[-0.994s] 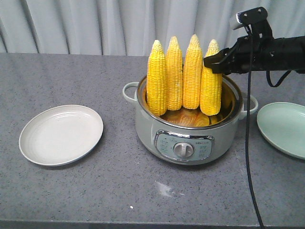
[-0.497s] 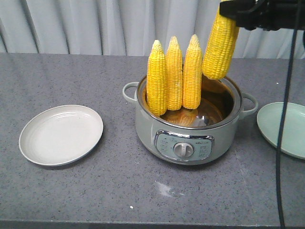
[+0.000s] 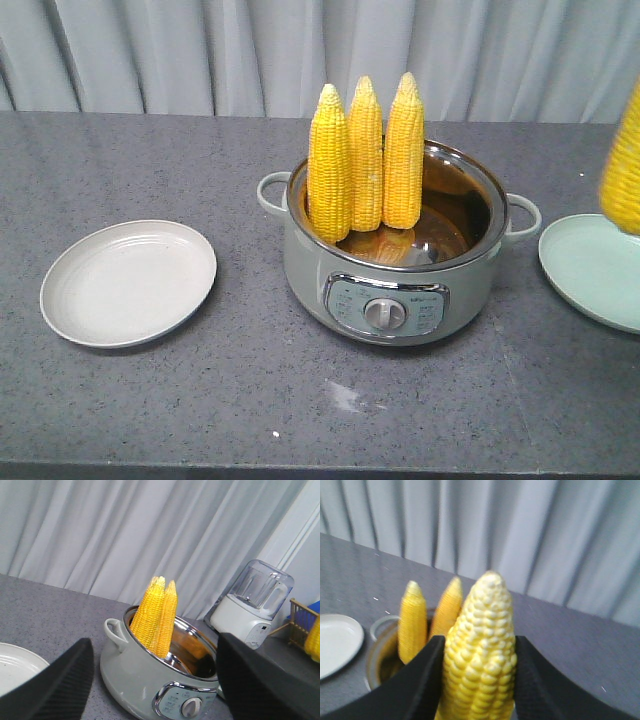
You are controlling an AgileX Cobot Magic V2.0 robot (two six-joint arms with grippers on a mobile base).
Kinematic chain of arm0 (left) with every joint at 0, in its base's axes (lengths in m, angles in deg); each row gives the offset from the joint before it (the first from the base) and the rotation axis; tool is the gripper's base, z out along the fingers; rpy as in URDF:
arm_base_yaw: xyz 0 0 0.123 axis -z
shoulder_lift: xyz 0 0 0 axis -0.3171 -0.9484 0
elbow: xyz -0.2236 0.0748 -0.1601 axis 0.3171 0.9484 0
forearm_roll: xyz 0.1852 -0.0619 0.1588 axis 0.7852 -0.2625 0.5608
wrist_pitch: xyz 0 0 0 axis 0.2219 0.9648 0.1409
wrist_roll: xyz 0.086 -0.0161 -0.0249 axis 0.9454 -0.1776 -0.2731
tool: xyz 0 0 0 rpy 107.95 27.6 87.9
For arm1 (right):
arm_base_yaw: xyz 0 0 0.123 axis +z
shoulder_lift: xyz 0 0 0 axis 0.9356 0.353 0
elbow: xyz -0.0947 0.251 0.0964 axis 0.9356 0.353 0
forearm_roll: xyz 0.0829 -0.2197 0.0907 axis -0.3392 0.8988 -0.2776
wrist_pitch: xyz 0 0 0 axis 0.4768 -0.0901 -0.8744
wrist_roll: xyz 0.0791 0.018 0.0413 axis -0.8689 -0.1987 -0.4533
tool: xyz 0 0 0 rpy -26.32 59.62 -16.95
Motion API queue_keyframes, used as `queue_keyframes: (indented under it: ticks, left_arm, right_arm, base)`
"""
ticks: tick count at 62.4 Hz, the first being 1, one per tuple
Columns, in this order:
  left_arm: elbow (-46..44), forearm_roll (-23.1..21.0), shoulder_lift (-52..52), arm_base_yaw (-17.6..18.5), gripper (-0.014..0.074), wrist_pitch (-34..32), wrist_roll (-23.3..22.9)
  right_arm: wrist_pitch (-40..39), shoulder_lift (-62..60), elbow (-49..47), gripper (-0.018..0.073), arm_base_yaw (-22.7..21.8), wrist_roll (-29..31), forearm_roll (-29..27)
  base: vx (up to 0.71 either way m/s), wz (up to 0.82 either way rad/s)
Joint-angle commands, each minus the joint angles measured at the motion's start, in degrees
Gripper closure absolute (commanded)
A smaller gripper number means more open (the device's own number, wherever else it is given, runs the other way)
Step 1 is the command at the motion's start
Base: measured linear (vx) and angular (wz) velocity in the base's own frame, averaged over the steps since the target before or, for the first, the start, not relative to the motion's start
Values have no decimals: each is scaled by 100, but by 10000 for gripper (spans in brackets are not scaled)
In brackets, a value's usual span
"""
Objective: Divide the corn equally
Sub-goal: 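Lift the grasped corn cob out of the pot with the right gripper, then lower the corn cob onto the pale green plate and open the right gripper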
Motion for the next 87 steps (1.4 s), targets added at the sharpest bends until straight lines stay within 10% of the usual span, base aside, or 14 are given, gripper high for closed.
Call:
queue_keyframes:
  ticks: [1,13,32,57,87]
  left_arm:
    - [-188,-262,-75,21,94,-123,6]
    - [-188,-262,-75,21,94,-102,6]
    - [-188,-262,-75,21,94,6,6]
    - [-188,-262,-75,21,94,137,6]
    - [-188,-256,-75,21,94,235,6]
  right_arm:
    - [85,-71,-161,564,-34,-980,1482]
    - [342,246,-161,564,-34,-1898,3056]
    - [244,1982,-469,564,-207,-1911,3302]
    - [748,4130,-1748,564,-1859,-259,653]
    - [743,4926,-1742,407,-1908,290,193]
  base:
    - [0,0]
    - [0,0]
    - [0,0]
    - [0,0]
    - [0,0]
